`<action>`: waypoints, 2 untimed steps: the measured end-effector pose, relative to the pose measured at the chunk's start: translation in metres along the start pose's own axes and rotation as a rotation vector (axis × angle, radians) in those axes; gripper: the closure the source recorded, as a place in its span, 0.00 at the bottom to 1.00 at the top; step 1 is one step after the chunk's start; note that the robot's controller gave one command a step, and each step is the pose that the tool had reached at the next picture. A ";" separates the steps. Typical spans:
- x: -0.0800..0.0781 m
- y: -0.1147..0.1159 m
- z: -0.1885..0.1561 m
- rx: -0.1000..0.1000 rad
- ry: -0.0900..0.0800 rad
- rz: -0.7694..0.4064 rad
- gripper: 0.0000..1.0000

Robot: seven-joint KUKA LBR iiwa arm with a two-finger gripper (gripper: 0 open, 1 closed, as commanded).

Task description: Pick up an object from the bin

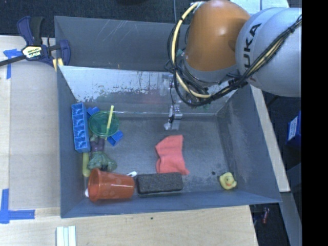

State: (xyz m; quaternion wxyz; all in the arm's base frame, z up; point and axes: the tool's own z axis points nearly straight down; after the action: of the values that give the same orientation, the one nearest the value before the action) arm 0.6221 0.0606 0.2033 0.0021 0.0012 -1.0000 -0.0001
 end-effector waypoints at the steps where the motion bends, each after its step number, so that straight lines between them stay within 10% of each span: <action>1: -0.002 0.000 -0.004 0.000 -0.008 0.001 0.00; 2: 0.030 -0.029 0.072 0.000 -0.011 -0.053 0.00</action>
Offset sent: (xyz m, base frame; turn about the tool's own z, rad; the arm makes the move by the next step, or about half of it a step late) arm -0.0333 -0.0306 -0.0769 -0.0554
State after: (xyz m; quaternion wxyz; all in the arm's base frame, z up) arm 0.5914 0.0313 0.1312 -0.0036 0.0277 -0.9996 -0.0002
